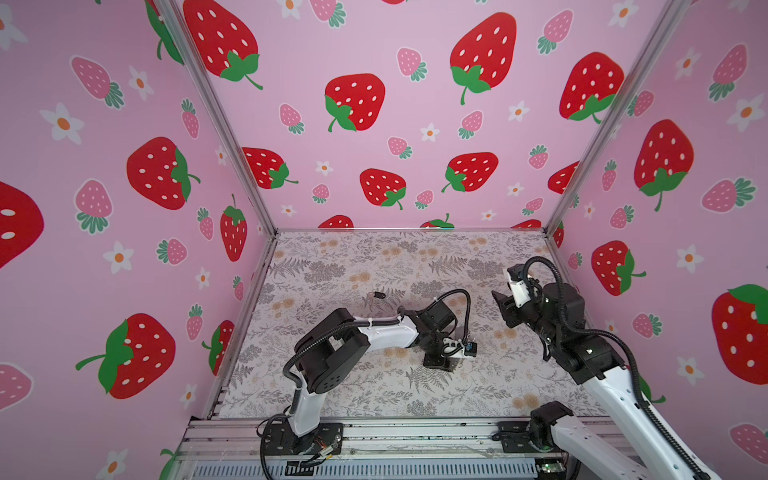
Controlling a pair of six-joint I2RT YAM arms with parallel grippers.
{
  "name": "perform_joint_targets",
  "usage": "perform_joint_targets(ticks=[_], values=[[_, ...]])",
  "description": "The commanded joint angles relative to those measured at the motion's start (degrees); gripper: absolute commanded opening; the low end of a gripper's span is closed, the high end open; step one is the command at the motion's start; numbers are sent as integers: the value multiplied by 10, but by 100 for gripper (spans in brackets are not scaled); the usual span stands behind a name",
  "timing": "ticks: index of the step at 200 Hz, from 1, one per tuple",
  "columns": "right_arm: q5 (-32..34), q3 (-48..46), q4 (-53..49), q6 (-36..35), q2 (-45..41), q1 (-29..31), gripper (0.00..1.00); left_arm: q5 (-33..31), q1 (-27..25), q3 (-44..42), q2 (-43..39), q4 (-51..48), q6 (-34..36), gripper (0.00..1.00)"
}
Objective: Put the keys on the keyring
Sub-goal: 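Close the left gripper on the plate edge near a split ring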
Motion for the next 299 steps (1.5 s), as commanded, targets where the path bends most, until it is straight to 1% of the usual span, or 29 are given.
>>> perform_joint_targets(ticks=[1,46,121,149,168,245,267,299], values=[[-9,-5,12,-8,-5,1,48,6,-6,29,10,-17,8,43],[-8,-9,16,-11,-4,0,47,4,-9,26,6,-20,13,35],[-8,-15,22,-16,-5,1,47,-2,-9,13,-5,-41,33,35],[-9,-16,27,-16,-5,1,46,-2,-10,10,-8,-40,35,32],[-8,-17,28,-17,-6,0,46,-2,-11,12,-10,-40,35,27],[-15,-20,37,-15,-5,1,46,0,-13,5,-33,-51,49,21],[-18,-22,42,-14,-3,0,46,0,-12,5,-27,-52,51,22],[-22,-23,42,-13,-1,0,46,-12,-12,8,-19,-44,52,35]])
